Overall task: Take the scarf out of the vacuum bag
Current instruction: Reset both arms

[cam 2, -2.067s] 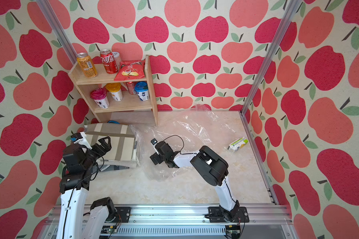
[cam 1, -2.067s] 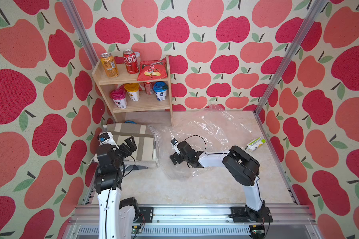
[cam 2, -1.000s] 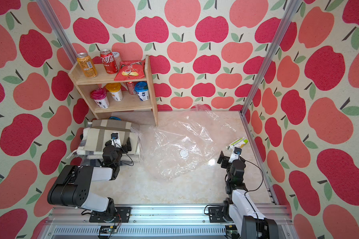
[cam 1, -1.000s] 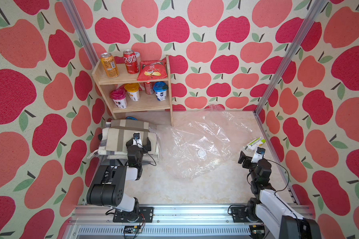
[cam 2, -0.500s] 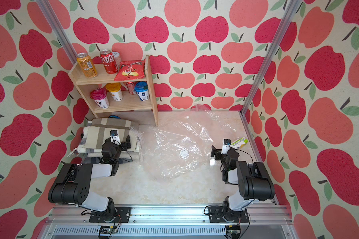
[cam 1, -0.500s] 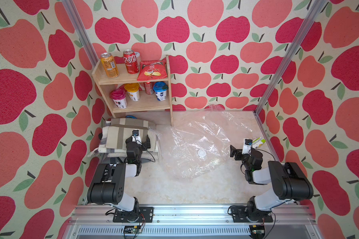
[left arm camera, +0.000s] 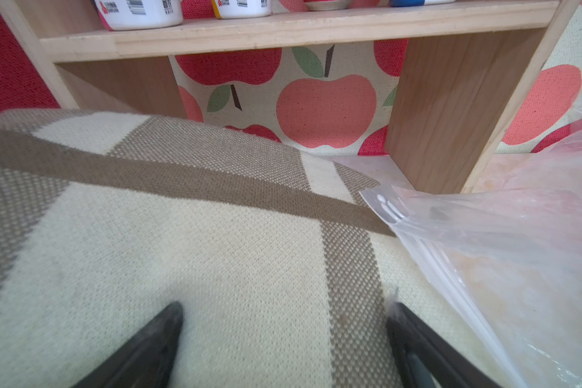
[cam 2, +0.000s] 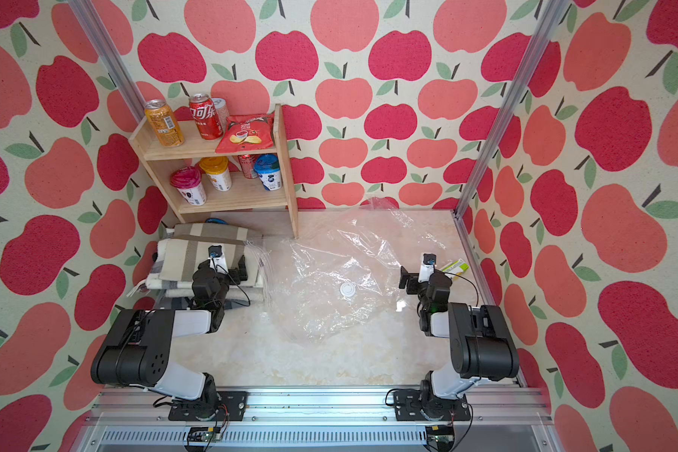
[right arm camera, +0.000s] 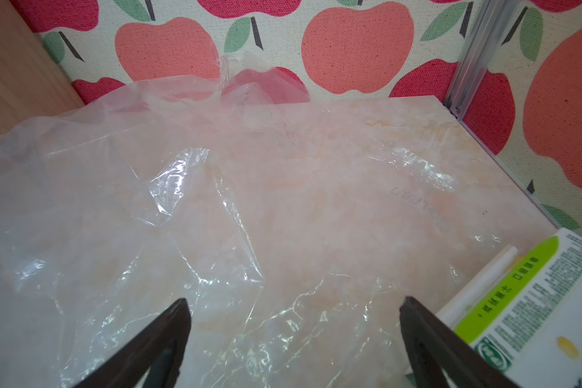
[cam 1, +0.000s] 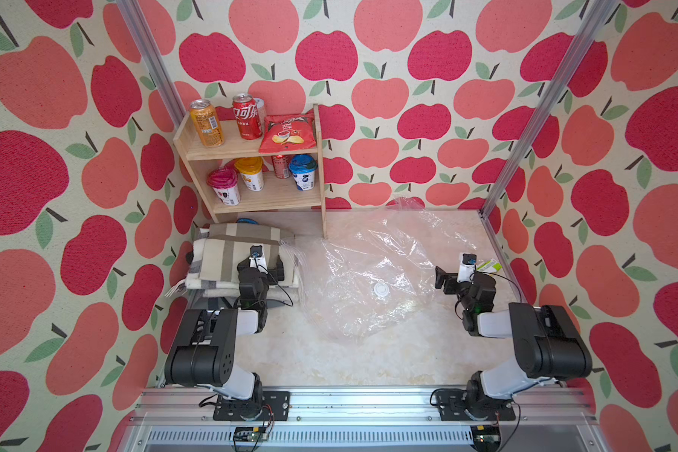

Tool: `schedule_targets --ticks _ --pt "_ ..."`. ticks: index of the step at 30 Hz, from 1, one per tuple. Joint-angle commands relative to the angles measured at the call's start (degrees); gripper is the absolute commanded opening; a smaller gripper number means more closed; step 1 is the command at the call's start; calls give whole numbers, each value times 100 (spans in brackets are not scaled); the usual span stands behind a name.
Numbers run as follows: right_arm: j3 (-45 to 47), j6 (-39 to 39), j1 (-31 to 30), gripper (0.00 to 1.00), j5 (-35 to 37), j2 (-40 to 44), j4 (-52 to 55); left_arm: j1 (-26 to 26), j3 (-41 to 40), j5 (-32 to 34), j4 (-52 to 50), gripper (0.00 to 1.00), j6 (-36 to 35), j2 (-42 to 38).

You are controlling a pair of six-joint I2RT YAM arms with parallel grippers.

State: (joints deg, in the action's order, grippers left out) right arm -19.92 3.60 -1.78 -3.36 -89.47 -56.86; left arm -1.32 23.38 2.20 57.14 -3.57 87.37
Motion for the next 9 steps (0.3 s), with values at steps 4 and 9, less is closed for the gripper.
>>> schedule_targets --ticks 4,9 --pt "-41 -76 40 100 -33 28 190 -18 -35 -133 -863 97 48 236" --pt "32 -68 61 100 -36 84 119 -17 -35 -131 -863 97 41 236"
